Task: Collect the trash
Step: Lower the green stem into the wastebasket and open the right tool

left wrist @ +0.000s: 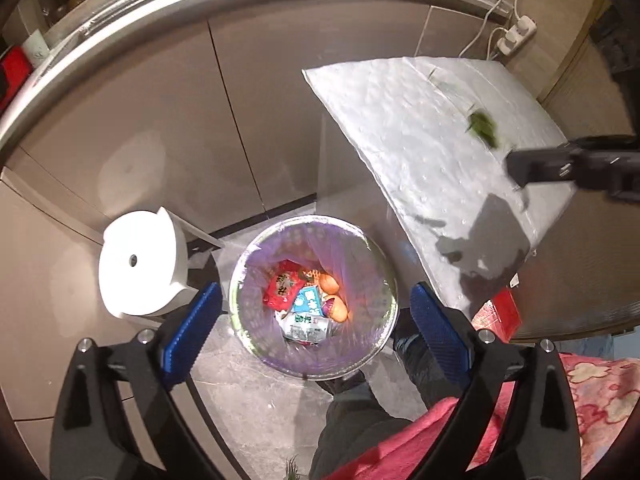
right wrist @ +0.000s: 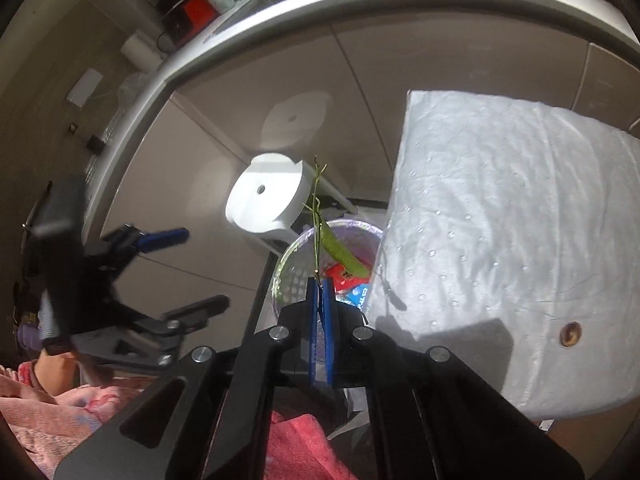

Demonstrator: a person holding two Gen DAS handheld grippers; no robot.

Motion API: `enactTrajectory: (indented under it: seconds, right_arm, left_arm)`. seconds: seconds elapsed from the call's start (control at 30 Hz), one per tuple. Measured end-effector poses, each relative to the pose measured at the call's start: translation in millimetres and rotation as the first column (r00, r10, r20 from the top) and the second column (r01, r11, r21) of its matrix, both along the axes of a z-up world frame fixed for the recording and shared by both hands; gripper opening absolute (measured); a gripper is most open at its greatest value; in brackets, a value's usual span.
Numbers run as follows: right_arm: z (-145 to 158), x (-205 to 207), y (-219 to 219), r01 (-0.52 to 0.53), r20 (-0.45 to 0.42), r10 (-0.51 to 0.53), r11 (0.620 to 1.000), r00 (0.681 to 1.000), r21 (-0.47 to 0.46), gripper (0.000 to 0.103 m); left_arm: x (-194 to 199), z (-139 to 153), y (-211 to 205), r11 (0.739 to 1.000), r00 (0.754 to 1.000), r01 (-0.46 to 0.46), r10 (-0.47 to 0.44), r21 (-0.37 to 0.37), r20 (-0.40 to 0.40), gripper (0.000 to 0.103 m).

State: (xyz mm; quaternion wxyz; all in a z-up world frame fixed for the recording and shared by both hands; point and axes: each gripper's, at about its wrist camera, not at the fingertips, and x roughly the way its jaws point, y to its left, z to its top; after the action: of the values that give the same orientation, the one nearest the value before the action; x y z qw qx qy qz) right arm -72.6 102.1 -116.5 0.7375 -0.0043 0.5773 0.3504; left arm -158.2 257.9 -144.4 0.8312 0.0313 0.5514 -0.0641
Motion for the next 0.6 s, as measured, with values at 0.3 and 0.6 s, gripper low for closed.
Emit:
enactTrajectory:
  seconds: [0.3,0.6]
  right_arm:
    - [-83,-15,84,-0.156,-0.092,0.147,0.983,0.985,-0.101,0.004]
    - [-121,-26,114,-0.224,-0.112,0.205,0.954,0.972,-0.197,0.025]
  left_arm:
    - [-33,37,24,0.996,0.997,-0.078,0.077,0.053,0.023,0.092]
    - [-47,37,36,0.990,0.992,-0.124,0.123,0.060,0.021,0.092]
